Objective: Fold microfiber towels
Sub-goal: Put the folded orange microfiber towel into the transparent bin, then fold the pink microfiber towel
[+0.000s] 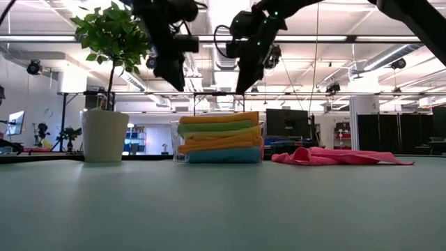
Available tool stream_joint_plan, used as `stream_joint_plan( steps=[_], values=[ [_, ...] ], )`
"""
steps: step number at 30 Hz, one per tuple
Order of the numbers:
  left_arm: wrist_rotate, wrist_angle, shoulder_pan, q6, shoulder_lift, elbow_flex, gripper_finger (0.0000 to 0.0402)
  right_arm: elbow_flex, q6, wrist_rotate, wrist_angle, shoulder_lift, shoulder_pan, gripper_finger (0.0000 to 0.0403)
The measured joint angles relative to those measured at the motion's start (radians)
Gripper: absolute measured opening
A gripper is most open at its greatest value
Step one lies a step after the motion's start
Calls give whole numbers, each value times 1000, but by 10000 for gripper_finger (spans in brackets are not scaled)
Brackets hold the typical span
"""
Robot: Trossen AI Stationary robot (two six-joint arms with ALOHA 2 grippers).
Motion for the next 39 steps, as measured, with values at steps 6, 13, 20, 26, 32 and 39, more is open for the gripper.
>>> stream_joint_plan(
  steps=[6,13,20,26,32,39],
  values=[
    [5,0,0,-178,-57,-16,167,-100,51,-6,126,26,0,126],
    [6,-4,0,-258,-95,-46,167,-233,69,-23,180,45,0,109],
    [6,1,0,-258,-91,-46,167,-289,81,-19,218,45,-4,98],
    [7,1,0,-257,-87,-46,167,-202,87,-17,130,19,-21,85],
    [7,-7,0,-258,-88,-46,167,-175,96,-16,-16,-77,-29,68],
    [7,-26,0,-267,-95,-48,166,-394,200,-18,23,-295,-28,55]
  ],
)
